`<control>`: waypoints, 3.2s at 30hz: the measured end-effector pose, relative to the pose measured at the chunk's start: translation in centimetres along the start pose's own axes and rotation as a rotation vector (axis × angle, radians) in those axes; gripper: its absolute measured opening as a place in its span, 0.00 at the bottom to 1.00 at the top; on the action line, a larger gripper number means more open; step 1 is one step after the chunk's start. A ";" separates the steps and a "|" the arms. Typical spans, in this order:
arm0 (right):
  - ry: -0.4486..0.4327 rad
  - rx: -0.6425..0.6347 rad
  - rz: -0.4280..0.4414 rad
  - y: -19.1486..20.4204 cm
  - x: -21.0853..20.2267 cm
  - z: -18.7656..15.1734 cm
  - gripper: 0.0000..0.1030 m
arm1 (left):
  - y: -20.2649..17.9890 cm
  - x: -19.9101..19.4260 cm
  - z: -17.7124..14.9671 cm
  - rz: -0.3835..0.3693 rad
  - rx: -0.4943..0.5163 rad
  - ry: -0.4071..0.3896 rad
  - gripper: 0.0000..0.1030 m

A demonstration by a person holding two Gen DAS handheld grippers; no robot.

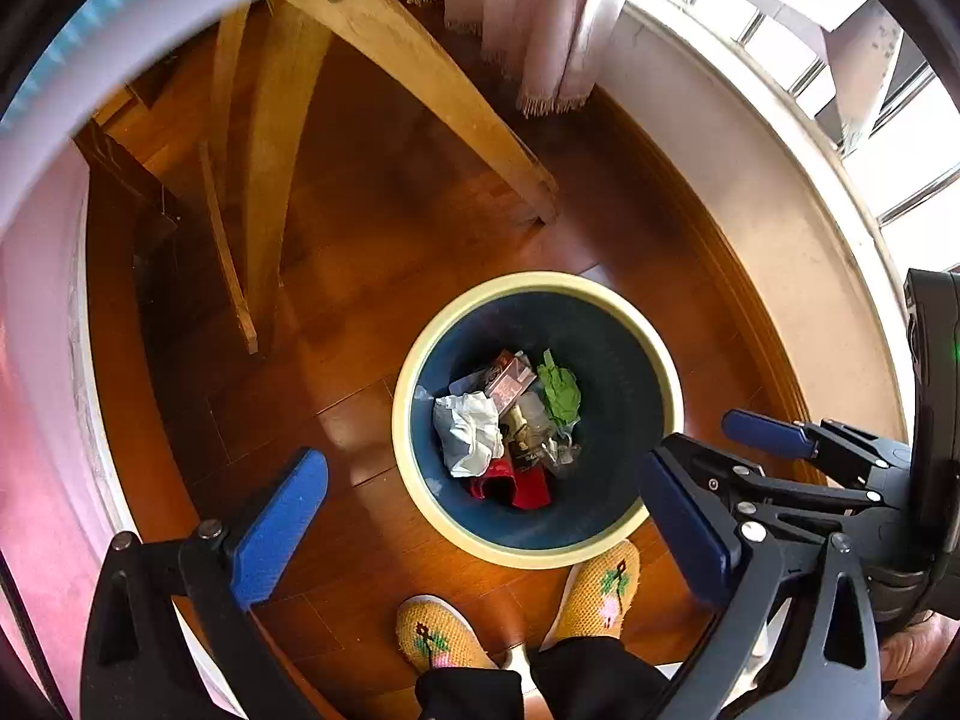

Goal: Collect trash
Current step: 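Raise both tools back over the table, then grasp the purple bag with the left tool while the right tool grasps the yellow wrapper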

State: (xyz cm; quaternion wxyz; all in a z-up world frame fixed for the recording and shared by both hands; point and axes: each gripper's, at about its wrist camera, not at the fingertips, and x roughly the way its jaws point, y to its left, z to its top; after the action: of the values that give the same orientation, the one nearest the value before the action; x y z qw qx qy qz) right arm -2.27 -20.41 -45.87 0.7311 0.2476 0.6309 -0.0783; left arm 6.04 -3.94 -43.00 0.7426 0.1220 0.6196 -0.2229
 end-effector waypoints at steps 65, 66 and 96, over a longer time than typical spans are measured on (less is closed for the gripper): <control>-0.242 -0.219 0.132 27.5 -27.3 36.0 0.55 | 20.9 -35.1 30.1 0.125 -0.204 -0.306 0.87; -0.230 -0.194 0.129 27.6 -26.0 37.2 0.55 | 21.4 -34.3 31.0 0.122 -0.191 -0.294 0.87; -0.287 -0.022 0.027 25.1 -22.1 43.9 0.34 | 19.5 -28.1 48.6 0.008 0.222 -0.262 0.87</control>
State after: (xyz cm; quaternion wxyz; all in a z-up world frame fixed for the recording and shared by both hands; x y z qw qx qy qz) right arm 42.99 -23.26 -14.41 0.8174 0.2343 0.5174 -0.0962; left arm 53.82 -4.12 -7.58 0.8000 0.1757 0.4883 -0.3012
